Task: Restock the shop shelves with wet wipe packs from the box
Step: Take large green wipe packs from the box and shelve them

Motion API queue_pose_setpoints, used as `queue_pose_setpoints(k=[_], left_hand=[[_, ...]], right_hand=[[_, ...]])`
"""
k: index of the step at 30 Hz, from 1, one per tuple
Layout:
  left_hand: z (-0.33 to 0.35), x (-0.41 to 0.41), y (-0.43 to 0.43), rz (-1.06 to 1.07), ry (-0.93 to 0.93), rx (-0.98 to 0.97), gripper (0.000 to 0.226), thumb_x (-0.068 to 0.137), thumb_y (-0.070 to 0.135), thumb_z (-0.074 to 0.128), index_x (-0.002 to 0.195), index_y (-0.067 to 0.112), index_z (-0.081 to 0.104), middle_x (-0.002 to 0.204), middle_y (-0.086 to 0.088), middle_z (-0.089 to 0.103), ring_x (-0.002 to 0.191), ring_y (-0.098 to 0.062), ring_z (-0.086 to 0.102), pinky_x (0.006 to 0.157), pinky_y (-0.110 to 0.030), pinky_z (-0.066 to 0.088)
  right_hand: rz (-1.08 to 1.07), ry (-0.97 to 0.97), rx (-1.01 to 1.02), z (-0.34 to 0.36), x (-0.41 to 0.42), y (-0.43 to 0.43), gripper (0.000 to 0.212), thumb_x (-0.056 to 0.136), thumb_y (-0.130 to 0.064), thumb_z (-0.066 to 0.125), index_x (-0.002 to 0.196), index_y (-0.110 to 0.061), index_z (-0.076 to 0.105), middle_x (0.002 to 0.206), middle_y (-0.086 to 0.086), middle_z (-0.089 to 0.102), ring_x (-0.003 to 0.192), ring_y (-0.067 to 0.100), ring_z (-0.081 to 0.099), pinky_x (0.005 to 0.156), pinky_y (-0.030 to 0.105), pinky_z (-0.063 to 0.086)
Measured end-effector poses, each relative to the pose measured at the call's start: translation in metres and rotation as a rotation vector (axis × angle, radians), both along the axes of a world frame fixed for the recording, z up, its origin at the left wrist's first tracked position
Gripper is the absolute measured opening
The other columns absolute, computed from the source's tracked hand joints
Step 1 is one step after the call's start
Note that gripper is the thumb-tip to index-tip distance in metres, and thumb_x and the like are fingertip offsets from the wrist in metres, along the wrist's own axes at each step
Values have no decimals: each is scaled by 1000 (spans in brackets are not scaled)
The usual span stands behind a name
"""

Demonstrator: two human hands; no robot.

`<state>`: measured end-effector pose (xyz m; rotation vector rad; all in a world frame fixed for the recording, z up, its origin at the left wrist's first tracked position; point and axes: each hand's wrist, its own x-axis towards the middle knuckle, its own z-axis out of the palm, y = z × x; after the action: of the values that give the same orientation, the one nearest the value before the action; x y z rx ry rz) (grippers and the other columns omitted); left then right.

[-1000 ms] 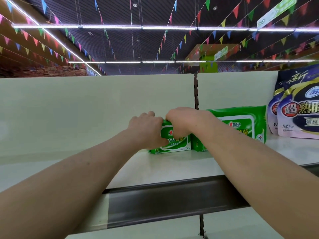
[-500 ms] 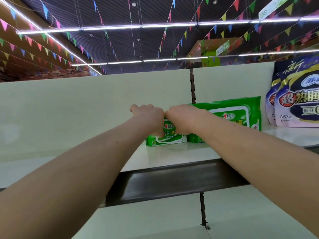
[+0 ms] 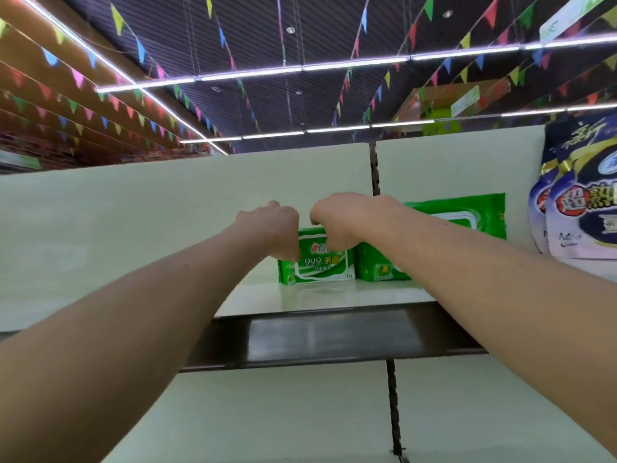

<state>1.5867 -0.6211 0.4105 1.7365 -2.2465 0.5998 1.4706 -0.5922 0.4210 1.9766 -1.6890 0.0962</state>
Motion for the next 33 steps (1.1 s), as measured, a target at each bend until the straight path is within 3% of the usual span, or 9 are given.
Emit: queue_pose_setpoints(k=[3,9,13,15,20,23,27,29,33], left_hand=[[4,-6,10,38,39,-42,57,85,33,66,136,19,45,129,-4,49,114,-24,51,90,-40,42],[-4,1,44,210,108,-44,48,86,34,64,128,17,52,119,-1,59,106,-25,56,92,-42,47],[-8,24,83,340,124,-63,41,88,29,64,125,18,53,117,-1,60,105,-24,56,93,-42,46],[-8,37,106,396,146,-75,39,88,28,64,124,17,54,115,-1,60,102,-22,56,90,-38,47],[-16,72,174,588,148,-111,36,87,27,64,120,18,57,108,-2,63,95,-23,59,86,-36,50],[-26,92,224,710,121,-99,33,86,25,65,118,17,59,103,-2,64,88,-22,61,79,-33,52],[-46,111,298,843,111,-42,32,87,23,65,119,17,60,101,-2,64,88,-20,62,81,-34,55],[-59,115,338,904,112,-7,32,87,23,65,118,16,61,106,-3,64,92,-22,61,82,-35,53],[-87,113,413,1006,101,73,20,88,22,63,108,20,60,100,-2,64,82,-21,57,62,-28,41]], right_hand=[[111,1,-30,6,-4,4,50,90,-14,60,137,-15,45,124,6,56,106,23,58,85,32,50],[301,22,-22,4,5,22,42,87,-16,63,128,-16,53,111,3,58,91,22,56,74,31,46],[435,-25,-56,-2,22,38,11,87,-12,60,85,-16,51,90,2,56,71,18,52,67,31,46],[513,-48,-69,-5,36,51,29,86,-11,60,67,-17,40,77,1,51,63,16,48,63,30,44],[750,-70,-36,-15,80,99,9,88,-14,60,87,-16,52,90,1,59,77,19,55,66,29,44],[878,-78,-9,-25,108,136,22,89,-15,61,111,-16,61,98,4,62,82,22,57,68,26,45],[1031,-96,24,-50,140,194,9,87,-15,61,85,-22,56,75,-1,53,72,22,54,62,25,40],[1094,-84,65,-65,155,225,25,87,-15,60,69,-23,45,71,-1,50,71,22,53,62,27,40],[1234,-45,146,-98,173,290,16,84,-16,62,76,-18,48,73,-1,53,72,22,53,59,26,39]])
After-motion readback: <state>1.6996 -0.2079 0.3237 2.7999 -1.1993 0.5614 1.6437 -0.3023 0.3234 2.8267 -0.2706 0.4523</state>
